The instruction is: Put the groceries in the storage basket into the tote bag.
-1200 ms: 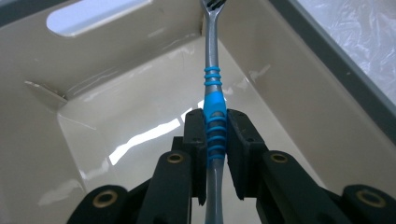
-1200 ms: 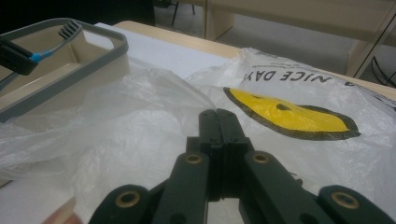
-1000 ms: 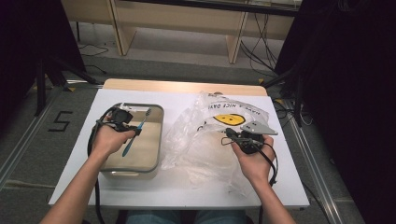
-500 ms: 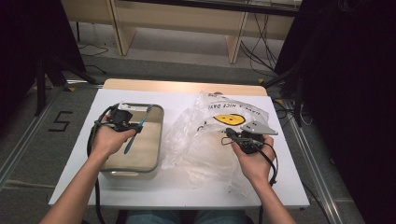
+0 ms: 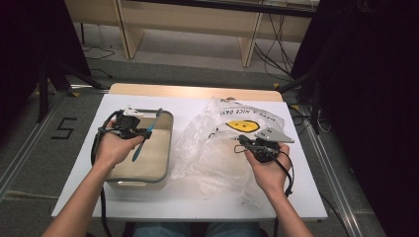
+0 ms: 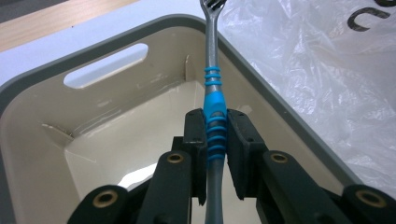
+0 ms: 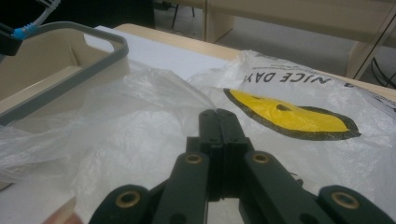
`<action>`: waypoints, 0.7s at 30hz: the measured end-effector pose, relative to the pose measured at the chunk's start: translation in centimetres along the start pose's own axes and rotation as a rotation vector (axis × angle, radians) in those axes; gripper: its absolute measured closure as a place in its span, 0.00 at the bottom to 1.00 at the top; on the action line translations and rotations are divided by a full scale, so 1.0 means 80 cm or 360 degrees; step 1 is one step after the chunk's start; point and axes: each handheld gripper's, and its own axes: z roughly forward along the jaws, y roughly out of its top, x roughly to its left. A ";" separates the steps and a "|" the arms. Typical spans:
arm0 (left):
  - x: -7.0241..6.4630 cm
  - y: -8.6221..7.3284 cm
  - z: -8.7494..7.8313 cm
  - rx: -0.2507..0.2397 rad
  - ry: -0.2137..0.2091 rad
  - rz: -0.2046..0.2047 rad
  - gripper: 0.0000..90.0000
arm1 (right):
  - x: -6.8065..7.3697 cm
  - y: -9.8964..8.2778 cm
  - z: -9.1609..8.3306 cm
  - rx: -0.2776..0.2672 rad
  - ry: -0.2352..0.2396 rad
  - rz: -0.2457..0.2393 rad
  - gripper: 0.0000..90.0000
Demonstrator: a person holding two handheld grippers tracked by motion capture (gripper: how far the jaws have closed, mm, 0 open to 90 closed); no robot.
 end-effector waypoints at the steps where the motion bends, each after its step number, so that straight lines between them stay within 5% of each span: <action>1: -0.001 0.001 -0.001 0.0002 -0.0004 0.0004 0.87 | 0.000 0.000 0.000 -0.0001 0.0000 0.0000 1.00; 21: -0.025 0.013 -0.024 -0.0109 -0.0066 0.0053 0.87 | 0.001 0.002 -0.001 -0.0021 -0.0005 0.0006 1.00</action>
